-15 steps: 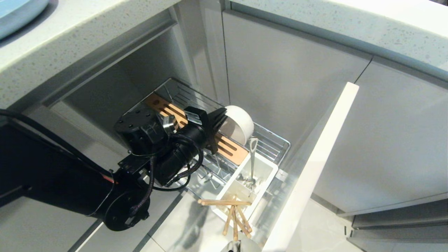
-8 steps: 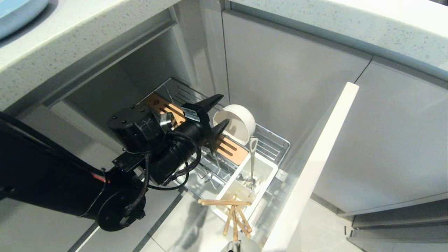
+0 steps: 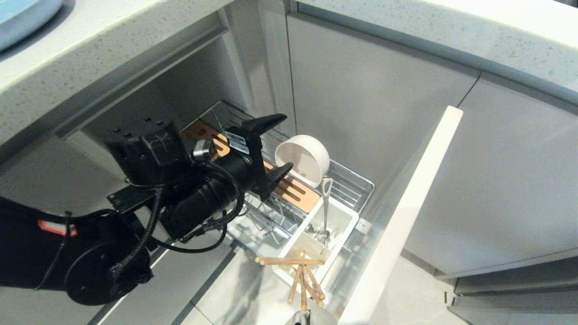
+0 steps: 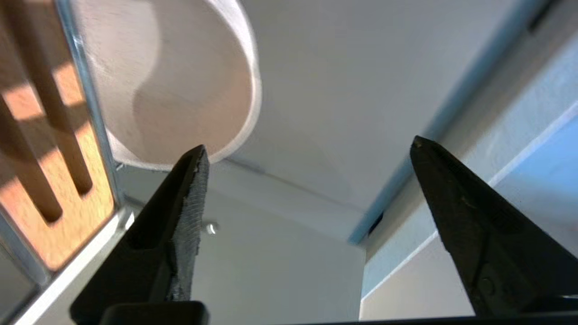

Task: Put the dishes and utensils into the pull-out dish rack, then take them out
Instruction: Pick up the bowl and place it in the cupboard, then pick up the plate and place it in the cupboard

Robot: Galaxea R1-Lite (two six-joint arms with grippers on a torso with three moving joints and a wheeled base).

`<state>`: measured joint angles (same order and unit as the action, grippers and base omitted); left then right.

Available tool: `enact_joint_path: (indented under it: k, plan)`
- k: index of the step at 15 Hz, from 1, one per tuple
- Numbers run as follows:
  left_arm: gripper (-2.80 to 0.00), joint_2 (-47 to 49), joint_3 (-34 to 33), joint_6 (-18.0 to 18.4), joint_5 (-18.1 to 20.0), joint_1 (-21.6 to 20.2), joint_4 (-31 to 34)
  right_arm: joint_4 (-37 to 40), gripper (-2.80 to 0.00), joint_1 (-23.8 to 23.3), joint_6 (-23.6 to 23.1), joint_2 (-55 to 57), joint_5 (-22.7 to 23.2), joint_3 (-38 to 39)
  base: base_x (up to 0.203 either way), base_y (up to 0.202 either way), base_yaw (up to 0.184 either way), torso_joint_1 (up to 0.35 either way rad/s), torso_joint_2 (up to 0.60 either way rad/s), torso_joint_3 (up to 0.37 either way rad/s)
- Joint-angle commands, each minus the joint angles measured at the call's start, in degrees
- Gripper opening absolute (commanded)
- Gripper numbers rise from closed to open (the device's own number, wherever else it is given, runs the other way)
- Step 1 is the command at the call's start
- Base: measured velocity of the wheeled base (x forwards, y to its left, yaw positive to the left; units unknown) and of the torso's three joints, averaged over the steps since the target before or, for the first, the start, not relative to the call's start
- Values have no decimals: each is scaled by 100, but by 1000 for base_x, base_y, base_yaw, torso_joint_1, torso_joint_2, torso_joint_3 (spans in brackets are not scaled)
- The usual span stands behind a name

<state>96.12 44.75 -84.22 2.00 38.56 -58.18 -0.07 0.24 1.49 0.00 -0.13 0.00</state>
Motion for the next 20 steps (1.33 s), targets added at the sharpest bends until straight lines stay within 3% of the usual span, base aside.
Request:
enact_joint_path:
  k: [1,5,10,11,16,20]
  plan:
    - [0,-377,-2,246,10,46,192,-1,-280,2,1,0,-1,7,0,0,0,0,0,0]
    - [0,-700,23,791,173,249,979,-1,-280,2,1,0,2,1,0,0,0,0,0,0]
    - [0,-1104,42,1071,144,441,1054,7,-280,2,1,0,3,8,0,0,0,0,0,0]
    - [-280,-1164,42,1136,167,449,1062,-1,-280,2,1,0,-4,9,0,0,0,0,0,0]
    - [-280,-1537,135,1225,162,592,1062,1,-280,2,1,0,-4,5,0,0,0,0,0,0]
    - [-280,-1675,285,2617,159,790,1220,-1,-280,2,1,0,4,9,0,0,0,0,0,0]
